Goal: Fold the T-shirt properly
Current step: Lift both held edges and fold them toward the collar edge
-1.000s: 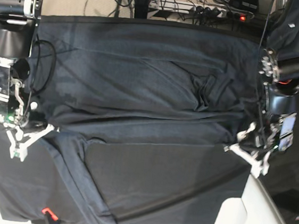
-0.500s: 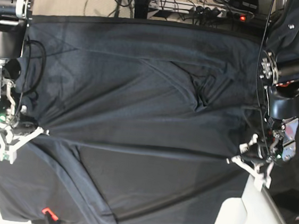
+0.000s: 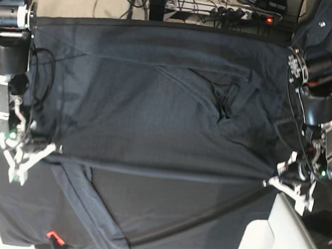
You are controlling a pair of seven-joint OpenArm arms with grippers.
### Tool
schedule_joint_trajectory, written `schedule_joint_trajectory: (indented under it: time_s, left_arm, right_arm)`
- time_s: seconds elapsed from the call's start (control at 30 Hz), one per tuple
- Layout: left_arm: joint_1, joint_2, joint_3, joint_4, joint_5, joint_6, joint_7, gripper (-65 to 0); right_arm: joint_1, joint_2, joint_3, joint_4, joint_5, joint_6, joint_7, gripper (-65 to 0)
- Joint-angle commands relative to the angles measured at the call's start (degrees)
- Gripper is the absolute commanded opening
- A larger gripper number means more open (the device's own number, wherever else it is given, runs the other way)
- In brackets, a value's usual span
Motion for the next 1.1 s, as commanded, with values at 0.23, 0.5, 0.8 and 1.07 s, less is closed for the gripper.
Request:
schedule_joint_trajectory:
  time_s: [0.23,0.5,0.8,1.07]
  left_arm:
    - [-2.1,-1.0,-0.4,1.1,-0.4,0.0,-1.4,-65.0]
    - [-2.0,-0.9,-0.4,1.1,-0.4,0.0,-1.4,-65.0]
    - [5.2,1.0,0.0,8.8,-0.4,0.0,-1.3,-65.0]
    - [10.5,1.1,0.1,17.6,-0.4,-0.1,5.5,-65.0]
  right_arm:
    - [4.6,1.1,-3.9,-6.3,-0.3,-0.3,7.5,-65.0]
    - [5.0,2.7,-8.7,-6.3,-0.3,-0.3,9.9,-65.0]
    - [5.6,4.6,-14.3,-6.2,-0.3,-0.2,11.2,-65.0]
    - [2.9,5.4,-14.6,-2.1,-0.3,-0.2,11.1,-65.0]
